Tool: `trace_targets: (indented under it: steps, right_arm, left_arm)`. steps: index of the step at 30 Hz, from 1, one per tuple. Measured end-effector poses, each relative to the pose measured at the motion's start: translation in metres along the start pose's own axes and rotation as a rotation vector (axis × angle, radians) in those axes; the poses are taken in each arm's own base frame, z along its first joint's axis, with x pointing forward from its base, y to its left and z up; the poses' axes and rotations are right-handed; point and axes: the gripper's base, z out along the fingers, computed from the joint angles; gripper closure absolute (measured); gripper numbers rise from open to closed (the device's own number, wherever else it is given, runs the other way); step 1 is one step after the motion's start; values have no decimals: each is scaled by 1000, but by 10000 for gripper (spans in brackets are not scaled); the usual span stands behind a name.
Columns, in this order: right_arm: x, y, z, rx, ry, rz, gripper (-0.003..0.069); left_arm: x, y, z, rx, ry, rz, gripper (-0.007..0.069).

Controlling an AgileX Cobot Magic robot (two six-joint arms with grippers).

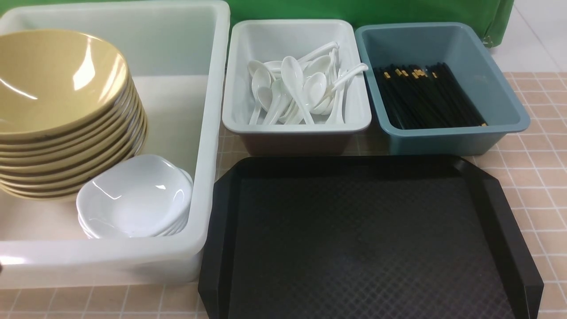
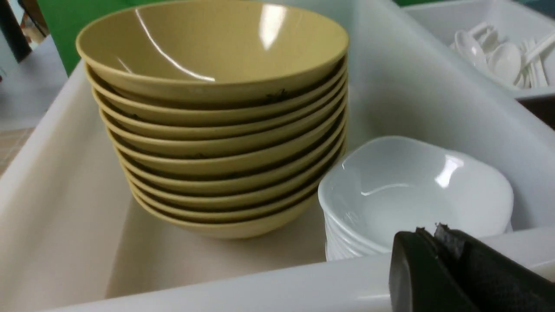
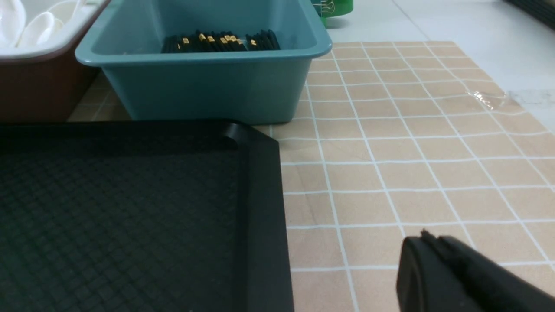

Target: On brown table put chopsticks spoon bowls plates into blue grey white boxes.

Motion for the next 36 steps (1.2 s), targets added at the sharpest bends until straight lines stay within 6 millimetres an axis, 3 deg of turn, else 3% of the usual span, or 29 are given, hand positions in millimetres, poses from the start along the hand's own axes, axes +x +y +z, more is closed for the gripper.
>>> trace_targets:
  steps: [4, 8, 36]
  right_arm:
    - [0, 0, 0, 0, 1, 0, 610]
    - [0, 0, 0, 0, 1, 0, 606]
    - [0, 0, 0, 0, 2, 0, 585]
  left_arm:
    - [44, -4, 24, -8, 7, -8, 623]
    - [68, -6, 33, -2, 48, -59, 623]
    - [70, -4, 33, -50, 60, -95, 623]
